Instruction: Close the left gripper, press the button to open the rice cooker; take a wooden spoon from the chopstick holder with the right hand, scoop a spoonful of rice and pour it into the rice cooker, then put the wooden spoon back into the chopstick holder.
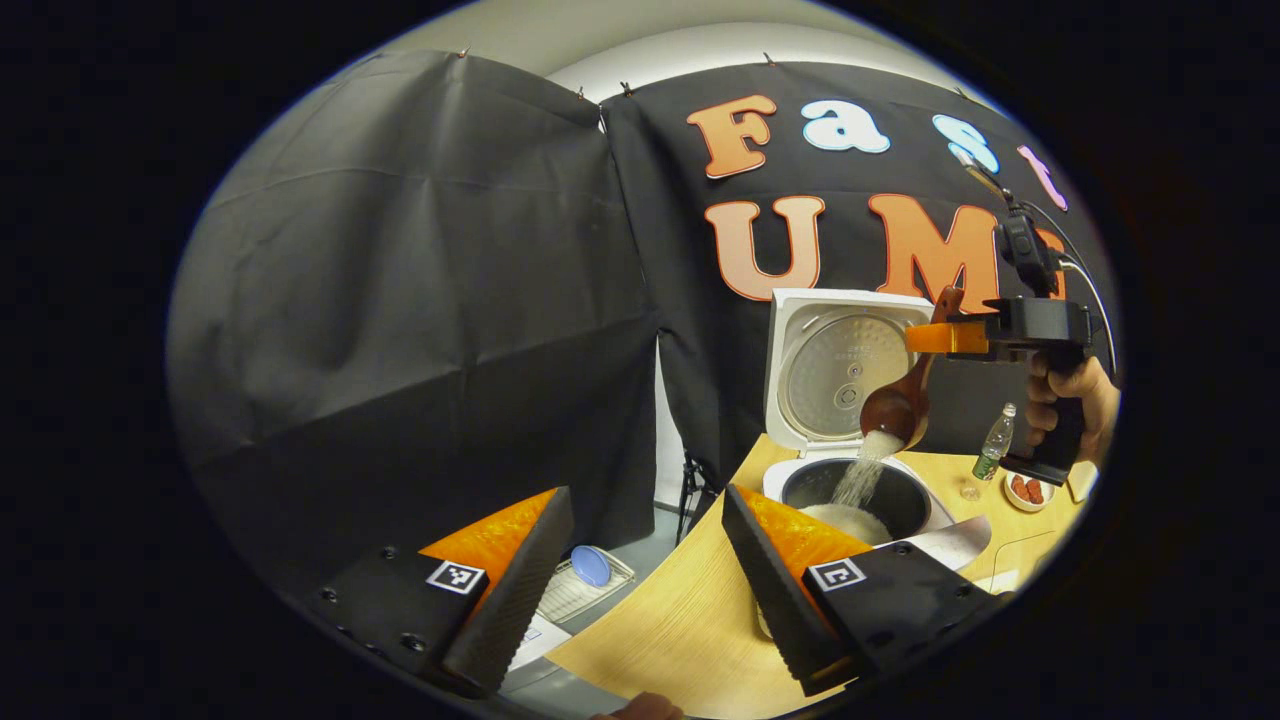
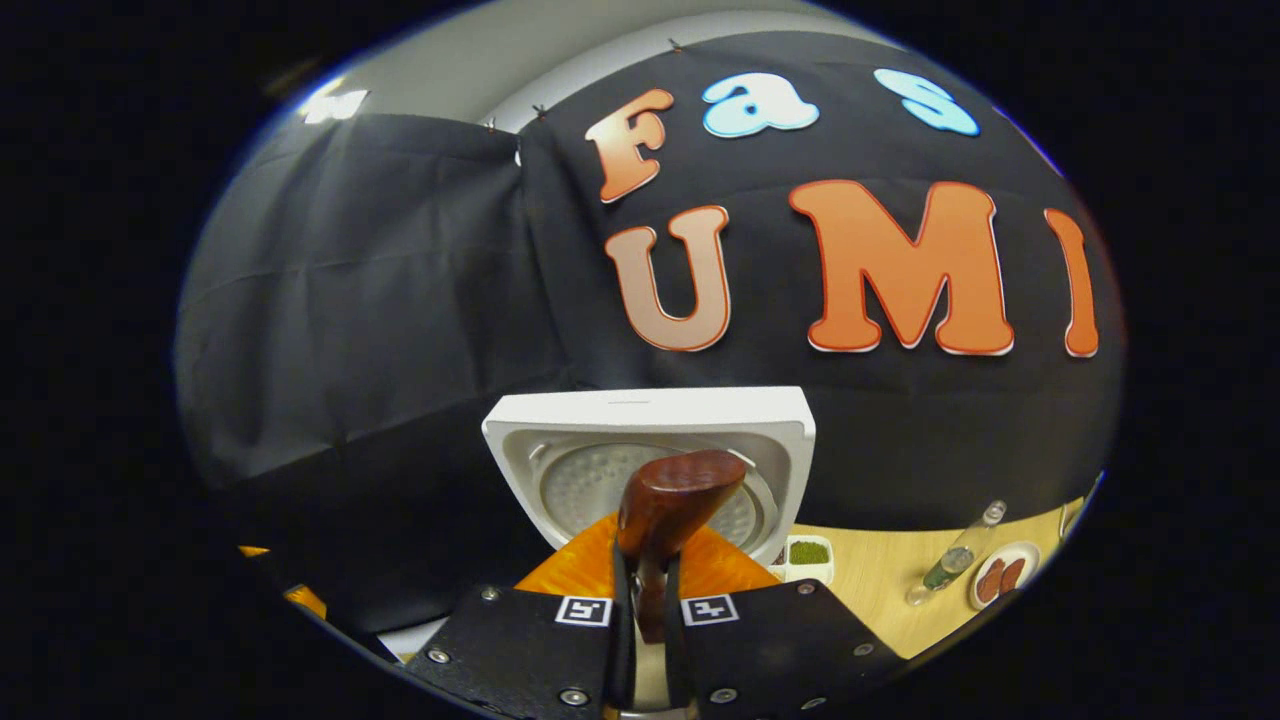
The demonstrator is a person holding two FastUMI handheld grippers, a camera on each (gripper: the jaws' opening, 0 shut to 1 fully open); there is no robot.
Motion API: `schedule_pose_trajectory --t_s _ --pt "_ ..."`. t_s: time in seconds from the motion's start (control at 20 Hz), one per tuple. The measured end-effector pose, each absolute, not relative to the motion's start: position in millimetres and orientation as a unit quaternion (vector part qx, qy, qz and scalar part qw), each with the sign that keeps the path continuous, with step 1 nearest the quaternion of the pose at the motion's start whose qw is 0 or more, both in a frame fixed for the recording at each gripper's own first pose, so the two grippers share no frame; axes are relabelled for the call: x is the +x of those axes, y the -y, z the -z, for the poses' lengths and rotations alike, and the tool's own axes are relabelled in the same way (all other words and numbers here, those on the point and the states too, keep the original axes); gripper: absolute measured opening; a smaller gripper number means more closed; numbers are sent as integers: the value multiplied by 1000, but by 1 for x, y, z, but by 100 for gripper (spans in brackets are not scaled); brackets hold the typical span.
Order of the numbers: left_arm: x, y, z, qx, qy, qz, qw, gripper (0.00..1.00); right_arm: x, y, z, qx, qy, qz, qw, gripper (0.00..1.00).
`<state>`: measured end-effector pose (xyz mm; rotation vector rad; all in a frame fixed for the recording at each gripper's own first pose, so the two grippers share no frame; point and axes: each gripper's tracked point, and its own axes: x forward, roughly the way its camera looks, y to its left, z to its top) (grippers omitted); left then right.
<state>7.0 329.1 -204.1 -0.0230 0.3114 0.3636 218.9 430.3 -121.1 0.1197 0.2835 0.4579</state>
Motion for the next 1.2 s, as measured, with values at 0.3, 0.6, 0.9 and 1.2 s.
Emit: schedule_pose_trajectory --t_s 0.3,0.6,0.9,1.2 --pt "3 -331 204 -12 -152 -182 971 98 210 -442 94 -18 -86 -260 962 11" --pt "-7 -318 191 2 -143 -184 972 98 189 -440 71 -47 -34 -288 956 11" --pt "-23 -283 176 -6 -136 -196 971 98 168 -368 61 58 -76 -268 959 11" --pt "-23 -215 161 4 -134 -166 977 97 131 -248 75 100 -100 -213 967 11"
